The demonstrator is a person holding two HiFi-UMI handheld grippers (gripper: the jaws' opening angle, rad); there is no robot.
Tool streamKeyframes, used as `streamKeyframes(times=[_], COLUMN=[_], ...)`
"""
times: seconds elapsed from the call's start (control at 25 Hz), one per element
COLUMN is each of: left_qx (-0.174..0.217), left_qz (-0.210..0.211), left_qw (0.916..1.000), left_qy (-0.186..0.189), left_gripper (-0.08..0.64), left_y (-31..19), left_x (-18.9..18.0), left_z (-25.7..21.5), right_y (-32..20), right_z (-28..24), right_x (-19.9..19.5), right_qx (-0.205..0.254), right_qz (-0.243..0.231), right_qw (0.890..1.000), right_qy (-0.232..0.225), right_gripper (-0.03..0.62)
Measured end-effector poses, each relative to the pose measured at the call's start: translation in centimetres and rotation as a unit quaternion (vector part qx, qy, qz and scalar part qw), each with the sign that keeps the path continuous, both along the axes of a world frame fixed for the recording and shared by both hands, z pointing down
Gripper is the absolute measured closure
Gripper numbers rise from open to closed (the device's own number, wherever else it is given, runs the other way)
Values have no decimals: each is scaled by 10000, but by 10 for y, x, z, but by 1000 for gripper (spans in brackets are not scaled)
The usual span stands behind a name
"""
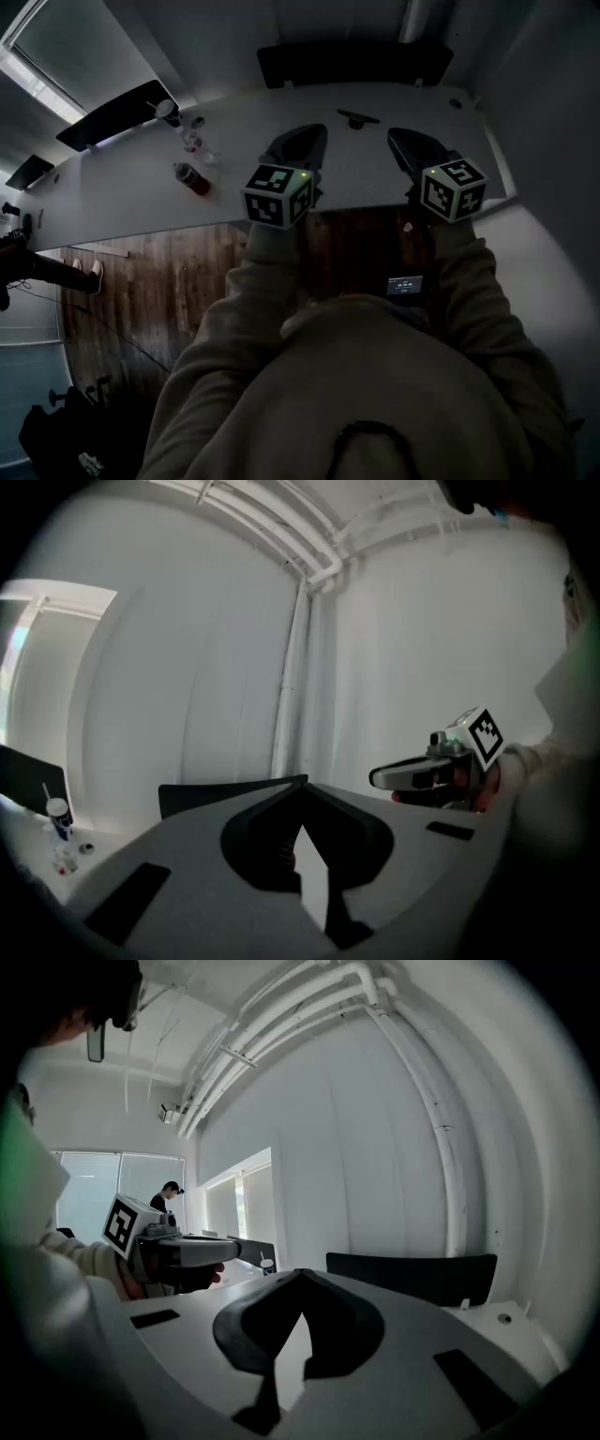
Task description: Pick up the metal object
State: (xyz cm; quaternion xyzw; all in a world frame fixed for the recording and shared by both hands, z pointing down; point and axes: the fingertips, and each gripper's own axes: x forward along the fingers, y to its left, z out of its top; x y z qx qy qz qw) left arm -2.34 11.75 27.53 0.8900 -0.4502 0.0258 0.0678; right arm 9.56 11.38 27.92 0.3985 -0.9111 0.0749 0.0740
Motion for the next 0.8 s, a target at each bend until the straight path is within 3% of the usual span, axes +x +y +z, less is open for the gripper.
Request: streamKeyframes(times=[0.24,0.52,0.72,0.8], left_qx=[1,-60,-58,-70], left_qz=[-11,-235,-107,-169], left_qw=[10000,9997,9994,9995], left_qy=[93,92,325,254], left_gripper=[558,558,557,557], left_y=[2,1,7,7], left_x=[-6,-16,-15,-18], left_z=[0,3,3,3], right_y=[-1,-4,-5,-7], right_z=[-1,2,4,1], right_x=[0,4,3,1], right_qx=[-6,-41,-73,-19], right_qz=[5,103,98,46], right_qw=[9999,9999,9999,10000], right_qy=[166,112,-23,-68], right_gripper=[574,574,574,574])
